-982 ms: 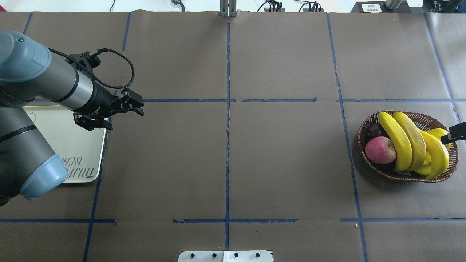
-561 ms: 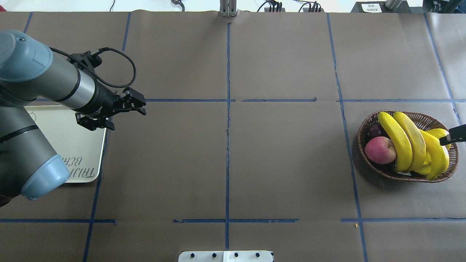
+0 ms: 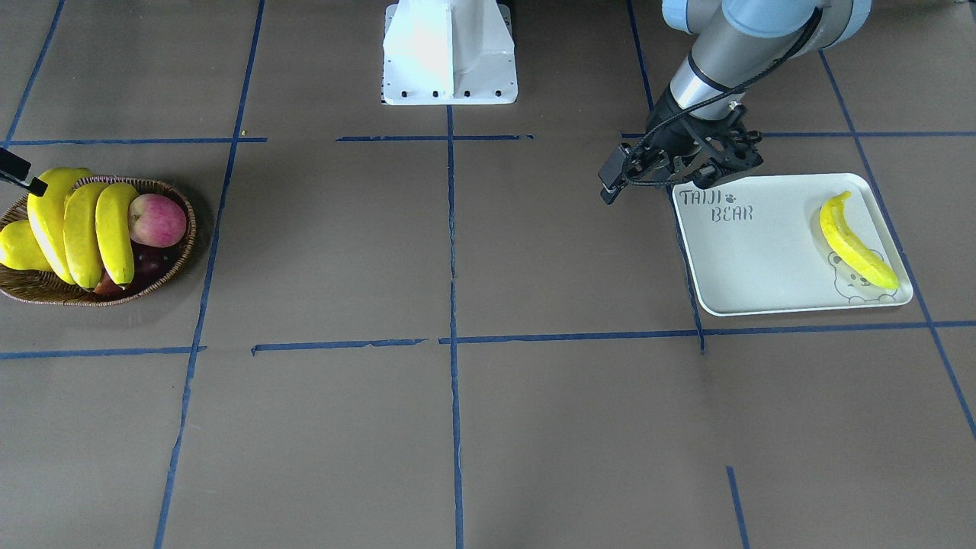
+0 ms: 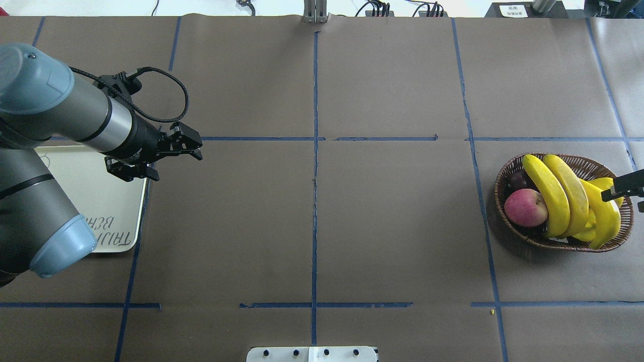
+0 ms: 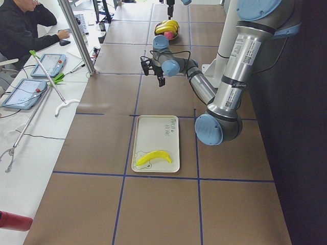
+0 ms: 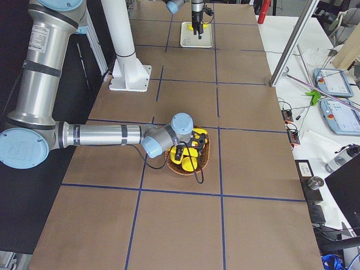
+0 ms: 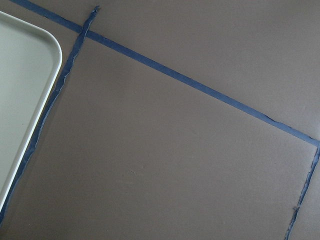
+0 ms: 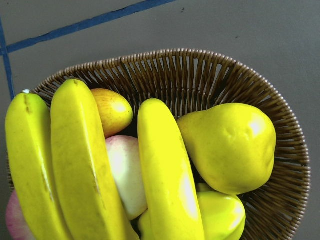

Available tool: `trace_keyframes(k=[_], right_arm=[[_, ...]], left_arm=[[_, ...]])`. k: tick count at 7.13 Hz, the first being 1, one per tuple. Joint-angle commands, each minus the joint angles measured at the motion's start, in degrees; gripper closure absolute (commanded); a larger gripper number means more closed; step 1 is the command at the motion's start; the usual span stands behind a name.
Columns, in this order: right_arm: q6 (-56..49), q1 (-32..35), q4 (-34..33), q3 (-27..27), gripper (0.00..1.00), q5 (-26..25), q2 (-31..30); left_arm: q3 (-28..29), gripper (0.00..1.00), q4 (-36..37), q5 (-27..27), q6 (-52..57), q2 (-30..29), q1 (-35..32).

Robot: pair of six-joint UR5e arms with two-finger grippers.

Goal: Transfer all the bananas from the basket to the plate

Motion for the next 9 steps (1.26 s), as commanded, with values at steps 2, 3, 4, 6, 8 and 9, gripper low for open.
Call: trace_keyframes(k=[2,3,4,6,8,9], right_arm=[[-0.7,-2.5,0.1,-0.9,0.0,-0.2,0.2],[-0.7,-2.5,0.2,-1.4,0.01,-0.3,0.2],[-0.7,-2.5,0.2,-1.9,0.05,-0.3,0.2],[-0.7,-2.5,0.1,-1.9,0.42,-0.3,0.2],[-0.7,-2.5,2.1,-2.0,0.97,-0.5,0.2],[-0.5,-2.4,2.1,-1.6,1.0,-1.1,0.2]], left_arm=[[0.0,0.01,0.0,-0.1,0.0,-0.1,0.1],[0.0,0.01,0.0,-0.1,0.0,-0.1,0.1],[0.0,0.01,0.0,-0.1,0.0,-0.1,0.1],[0.0,0.01,0.0,-0.1,0.0,-0.1,0.1],[0.0,0.01,0.0,-0.1,0.0,-0.2,0.1],[-0.1,0.01,0.0,-0.1,0.0,-0.2,0.0]])
